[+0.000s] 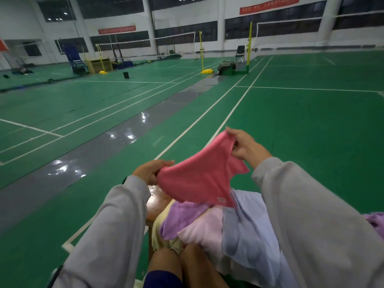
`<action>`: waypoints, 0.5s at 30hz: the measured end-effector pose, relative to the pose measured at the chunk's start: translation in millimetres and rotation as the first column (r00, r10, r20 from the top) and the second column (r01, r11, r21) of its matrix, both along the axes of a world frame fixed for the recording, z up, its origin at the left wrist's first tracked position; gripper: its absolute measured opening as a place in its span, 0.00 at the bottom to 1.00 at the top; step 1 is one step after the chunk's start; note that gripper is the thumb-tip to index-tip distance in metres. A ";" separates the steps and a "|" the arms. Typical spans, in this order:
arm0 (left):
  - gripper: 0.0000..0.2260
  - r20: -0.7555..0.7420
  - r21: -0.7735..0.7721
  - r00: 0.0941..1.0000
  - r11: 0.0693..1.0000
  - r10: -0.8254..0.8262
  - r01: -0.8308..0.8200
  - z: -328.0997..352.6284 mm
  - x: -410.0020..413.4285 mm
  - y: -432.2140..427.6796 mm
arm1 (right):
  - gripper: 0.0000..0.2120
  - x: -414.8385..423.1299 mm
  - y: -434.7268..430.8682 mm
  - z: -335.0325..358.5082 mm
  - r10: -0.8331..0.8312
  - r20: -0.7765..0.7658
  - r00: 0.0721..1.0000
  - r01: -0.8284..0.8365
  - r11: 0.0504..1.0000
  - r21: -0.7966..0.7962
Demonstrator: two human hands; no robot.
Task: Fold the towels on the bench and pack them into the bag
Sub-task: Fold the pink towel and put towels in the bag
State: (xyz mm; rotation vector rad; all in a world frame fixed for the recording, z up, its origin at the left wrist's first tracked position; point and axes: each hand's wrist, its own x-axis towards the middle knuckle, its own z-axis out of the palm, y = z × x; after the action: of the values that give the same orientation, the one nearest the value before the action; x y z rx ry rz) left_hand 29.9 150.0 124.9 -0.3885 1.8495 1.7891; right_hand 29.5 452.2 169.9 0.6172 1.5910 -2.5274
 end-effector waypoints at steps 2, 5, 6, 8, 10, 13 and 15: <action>0.11 0.094 -0.179 0.988 0.974 -0.121 0.136 -7.0 11.0 -1.6 | 0.04 -1.4 6.3 -10.1 0.086 0.112 0.990 -0.097 0.991 0.097; 0.27 0.108 -0.502 0.973 0.833 -0.205 0.231 -33.6 -1.0 -16.7 | 0.04 -0.8 10.5 -1.3 0.031 0.031 0.999 -0.032 0.999 0.011; 0.35 0.112 -0.576 0.968 0.779 -0.226 0.248 -41.0 -2.3 -19.0 | 0.06 -1.7 11.4 5.4 -0.026 -0.037 0.999 0.024 0.997 -0.068; 0.22 0.051 -0.480 0.960 0.836 -0.276 0.266 -30.4 8.7 -2.3 | 0.07 -1.4 12.3 16.8 -0.124 -0.111 0.986 0.100 0.974 -0.203; 0.13 -0.031 -0.203 0.930 0.913 -0.366 0.353 -9.1 16.0 24.4 | 0.05 -3.7 11.4 16.9 -0.113 -0.094 0.989 0.095 0.979 -0.181; 0.12 -0.318 0.212 0.943 0.961 -0.103 0.176 14.6 -10.3 38.5 | 0.10 -9.1 11.9 7.1 0.014 0.030 0.999 -0.013 1.000 -0.011; 0.05 -0.437 0.348 0.890 0.937 0.129 0.035 37.3 -27.1 45.3 | 0.13 -13.1 19.8 12.4 0.018 0.005 1.000 -0.018 1.000 -0.014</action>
State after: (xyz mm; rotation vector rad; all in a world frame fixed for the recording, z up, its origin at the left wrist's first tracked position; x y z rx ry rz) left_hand 2.8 195.2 162.1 0.1386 1.7597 2.3426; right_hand 16.4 471.9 182.2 0.6047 1.5688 -2.5191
